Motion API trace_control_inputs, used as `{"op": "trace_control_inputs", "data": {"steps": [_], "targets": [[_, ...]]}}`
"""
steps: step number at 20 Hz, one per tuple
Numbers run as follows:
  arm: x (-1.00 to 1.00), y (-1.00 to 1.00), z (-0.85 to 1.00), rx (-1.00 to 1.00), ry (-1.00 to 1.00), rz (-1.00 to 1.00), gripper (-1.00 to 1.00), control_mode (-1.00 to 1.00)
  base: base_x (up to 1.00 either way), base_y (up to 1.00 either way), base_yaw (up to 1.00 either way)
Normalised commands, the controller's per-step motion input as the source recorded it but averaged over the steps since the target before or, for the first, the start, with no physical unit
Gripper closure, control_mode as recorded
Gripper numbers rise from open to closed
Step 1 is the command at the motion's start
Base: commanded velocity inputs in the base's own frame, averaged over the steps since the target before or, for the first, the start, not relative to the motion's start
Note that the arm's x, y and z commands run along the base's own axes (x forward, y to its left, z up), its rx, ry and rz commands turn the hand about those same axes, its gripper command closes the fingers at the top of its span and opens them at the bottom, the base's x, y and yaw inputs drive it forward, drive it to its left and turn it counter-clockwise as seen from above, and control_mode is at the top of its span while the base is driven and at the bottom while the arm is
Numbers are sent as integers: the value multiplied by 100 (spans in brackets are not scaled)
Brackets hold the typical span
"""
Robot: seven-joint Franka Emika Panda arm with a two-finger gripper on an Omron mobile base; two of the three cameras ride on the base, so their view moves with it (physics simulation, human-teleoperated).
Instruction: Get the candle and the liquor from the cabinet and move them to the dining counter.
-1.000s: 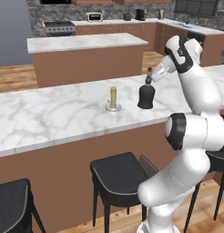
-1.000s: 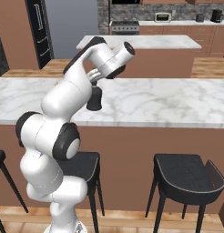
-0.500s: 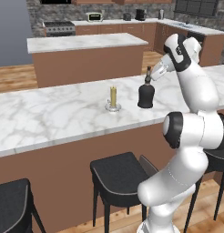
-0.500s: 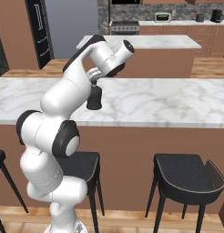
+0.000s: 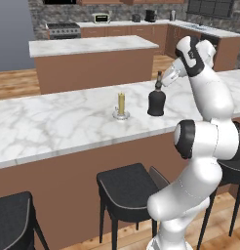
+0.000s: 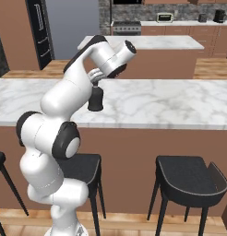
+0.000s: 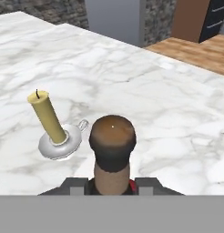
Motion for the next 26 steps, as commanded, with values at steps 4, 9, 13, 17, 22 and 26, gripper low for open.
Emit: {"op": "trace_control_inputs", "data": {"steps": [4,9,13,17,22,26], "targets": [[0,0,0,0,0,0,-100,-100,0,0,0],[0,0,0,0,0,0,-100,-100,0,0,0],[4,0,1,0,0,0,-100,-100,0,0,0],[0,0,17,0,-3,0,-100,-100,0,0,0],[0,0,61,-7,-10,-4,-100,-100,0,0,0],[-26,0,76,-13,-9,-12,-100,-100,0,0,0]]}}
